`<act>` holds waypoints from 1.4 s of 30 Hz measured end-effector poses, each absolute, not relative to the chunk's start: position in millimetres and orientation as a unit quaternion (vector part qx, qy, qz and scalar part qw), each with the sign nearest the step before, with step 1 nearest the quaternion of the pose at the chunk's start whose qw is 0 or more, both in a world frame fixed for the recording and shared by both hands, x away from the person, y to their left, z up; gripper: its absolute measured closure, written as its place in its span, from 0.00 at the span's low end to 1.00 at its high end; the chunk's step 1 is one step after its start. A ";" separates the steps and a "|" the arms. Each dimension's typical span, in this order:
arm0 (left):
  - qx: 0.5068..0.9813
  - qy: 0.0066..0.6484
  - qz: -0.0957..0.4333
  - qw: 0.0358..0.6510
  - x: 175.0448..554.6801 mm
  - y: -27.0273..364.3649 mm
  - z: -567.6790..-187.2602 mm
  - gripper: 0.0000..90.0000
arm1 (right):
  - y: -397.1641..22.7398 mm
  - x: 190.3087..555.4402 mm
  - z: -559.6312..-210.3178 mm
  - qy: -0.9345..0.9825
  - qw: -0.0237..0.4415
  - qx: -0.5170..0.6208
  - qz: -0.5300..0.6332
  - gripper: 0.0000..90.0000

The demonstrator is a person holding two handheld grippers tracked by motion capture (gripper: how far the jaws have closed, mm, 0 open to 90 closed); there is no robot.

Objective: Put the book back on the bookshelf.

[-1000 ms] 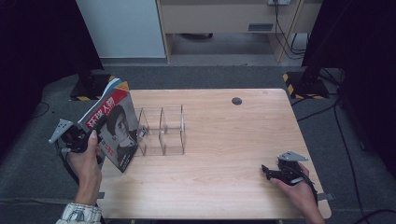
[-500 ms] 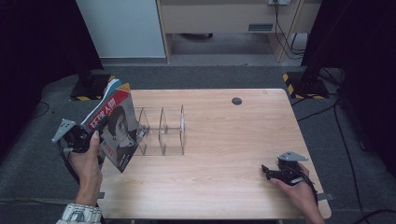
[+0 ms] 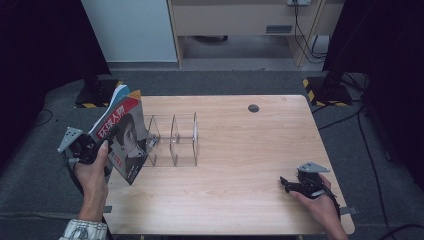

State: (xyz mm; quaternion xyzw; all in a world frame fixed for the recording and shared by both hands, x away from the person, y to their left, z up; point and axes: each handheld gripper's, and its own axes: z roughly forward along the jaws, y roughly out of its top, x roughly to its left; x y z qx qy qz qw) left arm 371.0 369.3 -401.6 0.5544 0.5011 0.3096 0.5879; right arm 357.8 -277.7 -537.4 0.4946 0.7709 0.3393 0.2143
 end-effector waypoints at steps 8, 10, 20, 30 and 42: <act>0.555 0.502 0.323 0.579 369.8 366.7 -401.6 0.37 | -277.8 357.8 -537.4 0.771 0.214 0.494 0.340 0.22; 0.553 0.500 0.327 0.581 368.4 366.3 -401.0 0.32 | -277.8 357.8 -537.4 0.771 0.214 0.494 0.340 0.22; 0.561 0.479 0.345 0.580 366.0 360.2 -398.1 0.17 | -277.5 357.6 -537.5 0.771 0.214 0.495 0.339 0.22; 0.572 0.468 0.353 0.574 360.6 359.0 -394.9 0.09 | -277.5 357.4 -537.4 0.771 0.213 0.494 0.340 0.22; 0.588 0.456 0.362 0.562 355.7 355.2 -396.5 0.05 | -277.5 357.4 -537.5 0.771 0.213 0.494 0.340 0.22</act>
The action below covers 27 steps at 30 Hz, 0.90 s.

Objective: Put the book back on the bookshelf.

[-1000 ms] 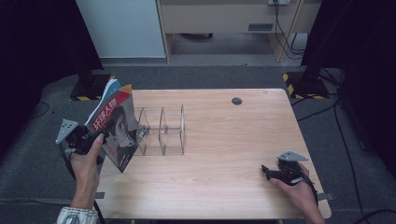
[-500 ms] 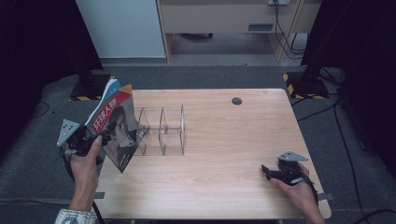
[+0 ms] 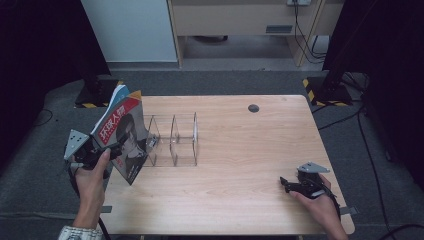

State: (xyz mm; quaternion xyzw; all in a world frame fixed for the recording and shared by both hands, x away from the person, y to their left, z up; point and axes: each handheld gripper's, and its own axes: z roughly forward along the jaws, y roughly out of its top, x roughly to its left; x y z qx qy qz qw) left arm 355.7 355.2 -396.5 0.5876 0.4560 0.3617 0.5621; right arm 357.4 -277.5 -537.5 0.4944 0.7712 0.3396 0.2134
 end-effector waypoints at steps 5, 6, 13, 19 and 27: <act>0.583 0.459 0.363 0.564 352.2 357.4 -398.4 0.04 | -277.5 357.4 -537.5 0.771 0.213 0.494 0.340 0.22; 0.584 0.459 0.363 0.563 351.6 357.2 -399.3 0.04 | -277.5 357.4 -537.5 0.771 0.213 0.494 0.340 0.22; 0.584 0.463 0.360 0.562 348.1 357.5 -404.9 0.03 | -277.5 357.4 -537.5 0.771 0.213 0.494 0.340 0.22; 0.587 0.464 0.356 0.560 343.7 356.0 -412.9 0.02 | -277.5 357.4 -537.5 0.771 0.213 0.495 0.339 0.22; 0.586 0.468 0.354 0.558 335.0 355.5 -426.5 0.02 | -277.4 357.4 -537.5 0.771 0.214 0.495 0.339 0.22</act>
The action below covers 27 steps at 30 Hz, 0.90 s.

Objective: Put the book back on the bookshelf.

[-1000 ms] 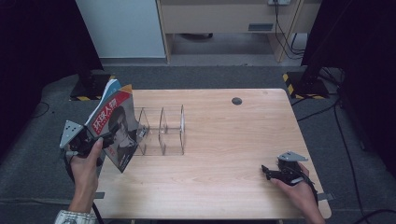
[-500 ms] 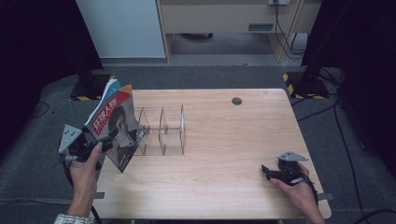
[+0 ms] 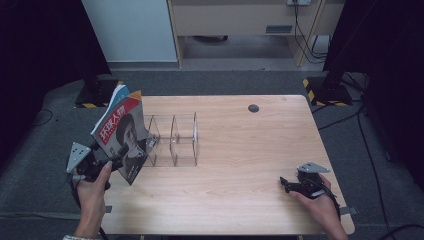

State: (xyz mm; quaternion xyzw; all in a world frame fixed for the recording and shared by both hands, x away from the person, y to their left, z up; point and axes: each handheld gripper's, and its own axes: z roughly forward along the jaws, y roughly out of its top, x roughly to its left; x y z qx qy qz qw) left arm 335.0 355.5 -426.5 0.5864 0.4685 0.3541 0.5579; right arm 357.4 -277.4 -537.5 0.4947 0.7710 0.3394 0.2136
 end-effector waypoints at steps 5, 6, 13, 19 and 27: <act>0.594 0.469 0.349 0.553 329.6 353.8 -436.8 0.03 | -277.4 357.4 -537.5 0.771 0.214 0.495 0.339 0.22; 0.596 0.468 0.348 0.552 328.7 354.3 -438.2 0.03 | -277.5 357.4 -537.5 0.771 0.214 0.494 0.339 0.22; 0.601 0.468 0.349 0.546 320.4 361.5 -445.3 0.03 | -277.4 357.4 -537.5 0.771 0.213 0.495 0.339 0.22; 0.609 0.463 0.345 0.544 312.1 363.8 -449.3 0.04 | -277.4 357.3 -537.5 0.771 0.214 0.495 0.339 0.22; 0.628 0.452 0.334 0.538 302.7 360.7 -457.6 0.05 | -277.5 357.4 -537.5 0.771 0.214 0.494 0.339 0.22</act>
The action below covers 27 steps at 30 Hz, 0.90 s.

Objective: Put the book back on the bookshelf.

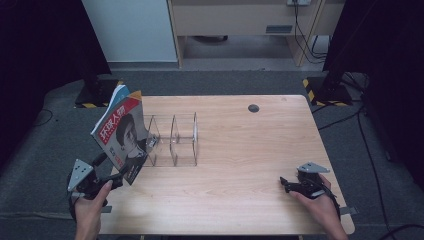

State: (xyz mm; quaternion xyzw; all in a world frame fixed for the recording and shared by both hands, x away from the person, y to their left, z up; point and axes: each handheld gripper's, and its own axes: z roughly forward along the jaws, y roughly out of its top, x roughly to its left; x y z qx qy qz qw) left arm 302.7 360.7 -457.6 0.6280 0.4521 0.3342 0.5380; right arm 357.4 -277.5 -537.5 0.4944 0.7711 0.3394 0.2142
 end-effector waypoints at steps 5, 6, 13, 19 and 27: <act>0.636 0.448 0.338 0.529 294.2 361.7 -462.0 0.06 | -277.5 357.4 -537.5 0.771 0.214 0.494 0.339 0.22; 0.637 0.448 0.339 0.528 292.3 362.2 -462.8 0.06 | -277.4 357.3 -537.5 0.771 0.214 0.495 0.339 0.22; 0.653 0.437 0.327 0.525 275.9 360.5 -467.8 0.06 | -277.5 357.3 -537.5 0.771 0.214 0.494 0.339 0.22; 0.672 0.419 0.316 0.522 267.4 352.9 -470.2 0.07 | -277.5 357.4 -537.6 0.772 0.215 0.493 0.340 0.22; 0.707 0.380 0.293 0.520 269.8 331.5 -473.1 0.07 | -277.6 357.4 -537.6 0.772 0.214 0.493 0.340 0.22</act>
